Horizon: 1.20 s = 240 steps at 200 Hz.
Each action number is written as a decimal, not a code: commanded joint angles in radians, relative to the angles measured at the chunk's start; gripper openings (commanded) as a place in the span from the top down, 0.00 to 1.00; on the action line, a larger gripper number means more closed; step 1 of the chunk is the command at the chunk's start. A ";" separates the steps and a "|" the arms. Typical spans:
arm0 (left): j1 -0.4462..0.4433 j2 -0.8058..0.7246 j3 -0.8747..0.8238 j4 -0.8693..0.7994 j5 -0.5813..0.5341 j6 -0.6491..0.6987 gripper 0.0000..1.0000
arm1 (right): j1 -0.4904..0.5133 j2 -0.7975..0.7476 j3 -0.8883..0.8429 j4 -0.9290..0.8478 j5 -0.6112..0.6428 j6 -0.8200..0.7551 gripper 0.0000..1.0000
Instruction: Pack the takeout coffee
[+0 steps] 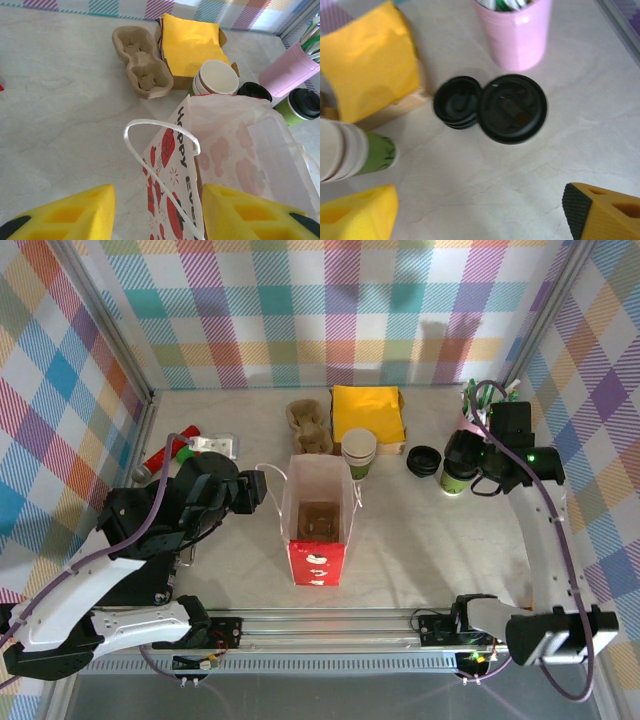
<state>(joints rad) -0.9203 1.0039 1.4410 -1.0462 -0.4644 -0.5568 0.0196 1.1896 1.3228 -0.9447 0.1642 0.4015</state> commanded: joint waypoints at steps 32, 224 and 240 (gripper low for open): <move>0.008 -0.021 -0.039 0.000 -0.022 0.001 0.48 | -0.079 0.149 -0.029 0.035 -0.108 -0.078 0.05; 0.010 -0.039 -0.077 0.000 -0.023 -0.001 0.42 | -0.126 0.431 0.083 0.066 -0.087 -0.184 0.17; 0.011 -0.040 -0.080 0.002 -0.023 -0.002 0.41 | -0.129 0.446 0.090 0.062 -0.094 -0.186 0.18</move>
<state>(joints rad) -0.9203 0.9787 1.3766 -1.0451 -0.4732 -0.5602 -0.0982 1.6123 1.3788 -0.8684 0.0921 0.2363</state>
